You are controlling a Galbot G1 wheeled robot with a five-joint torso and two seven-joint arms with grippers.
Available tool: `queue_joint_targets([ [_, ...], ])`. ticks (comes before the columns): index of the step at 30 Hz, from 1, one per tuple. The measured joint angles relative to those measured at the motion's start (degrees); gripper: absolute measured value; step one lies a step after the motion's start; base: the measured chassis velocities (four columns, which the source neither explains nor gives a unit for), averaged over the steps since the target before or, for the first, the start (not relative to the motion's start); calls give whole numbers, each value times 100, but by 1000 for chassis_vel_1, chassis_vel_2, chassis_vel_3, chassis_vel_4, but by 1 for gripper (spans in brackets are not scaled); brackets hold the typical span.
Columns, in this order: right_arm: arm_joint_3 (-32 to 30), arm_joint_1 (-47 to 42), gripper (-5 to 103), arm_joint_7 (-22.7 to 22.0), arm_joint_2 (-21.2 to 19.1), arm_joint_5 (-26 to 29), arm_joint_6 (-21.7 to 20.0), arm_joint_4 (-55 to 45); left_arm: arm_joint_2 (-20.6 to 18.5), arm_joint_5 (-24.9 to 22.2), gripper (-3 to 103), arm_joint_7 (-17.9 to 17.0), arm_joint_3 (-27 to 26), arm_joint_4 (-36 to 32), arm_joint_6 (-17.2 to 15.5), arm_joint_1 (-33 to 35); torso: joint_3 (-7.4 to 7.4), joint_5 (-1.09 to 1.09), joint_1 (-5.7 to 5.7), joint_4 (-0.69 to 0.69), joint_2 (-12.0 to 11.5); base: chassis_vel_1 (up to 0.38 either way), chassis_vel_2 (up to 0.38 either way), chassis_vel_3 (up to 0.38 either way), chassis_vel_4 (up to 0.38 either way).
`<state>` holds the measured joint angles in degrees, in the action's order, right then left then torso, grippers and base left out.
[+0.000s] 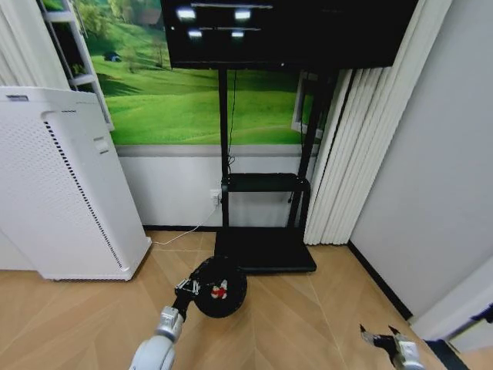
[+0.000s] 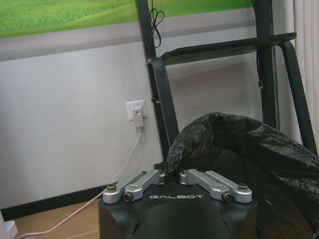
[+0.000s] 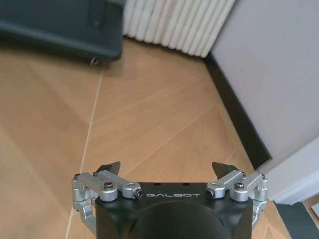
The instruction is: Pick up the trash bin and place the garbage on the floor into it.
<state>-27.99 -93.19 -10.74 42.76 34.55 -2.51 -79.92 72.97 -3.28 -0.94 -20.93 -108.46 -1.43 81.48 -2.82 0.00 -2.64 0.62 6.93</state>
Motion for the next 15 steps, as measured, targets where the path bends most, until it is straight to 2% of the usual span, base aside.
queue_joint_targets([
  [6,32,-764,100,173,-183,-39,228,-188,-113,-2,7,-4,-28,-37,-8,24,0,-1,0,7,0,27,36,-25,-25],
  [13,160,-940,100,344,-158,7,478,-176,-205,-95,7,-5,-75,46,-35,-97,0,-1,0,1,0,0,0,0,0],
  [15,214,-987,100,389,-130,-1,527,-176,-206,-98,7,-7,-67,94,-36,-132,0,-1,0,4,0,0,0,0,0],
])
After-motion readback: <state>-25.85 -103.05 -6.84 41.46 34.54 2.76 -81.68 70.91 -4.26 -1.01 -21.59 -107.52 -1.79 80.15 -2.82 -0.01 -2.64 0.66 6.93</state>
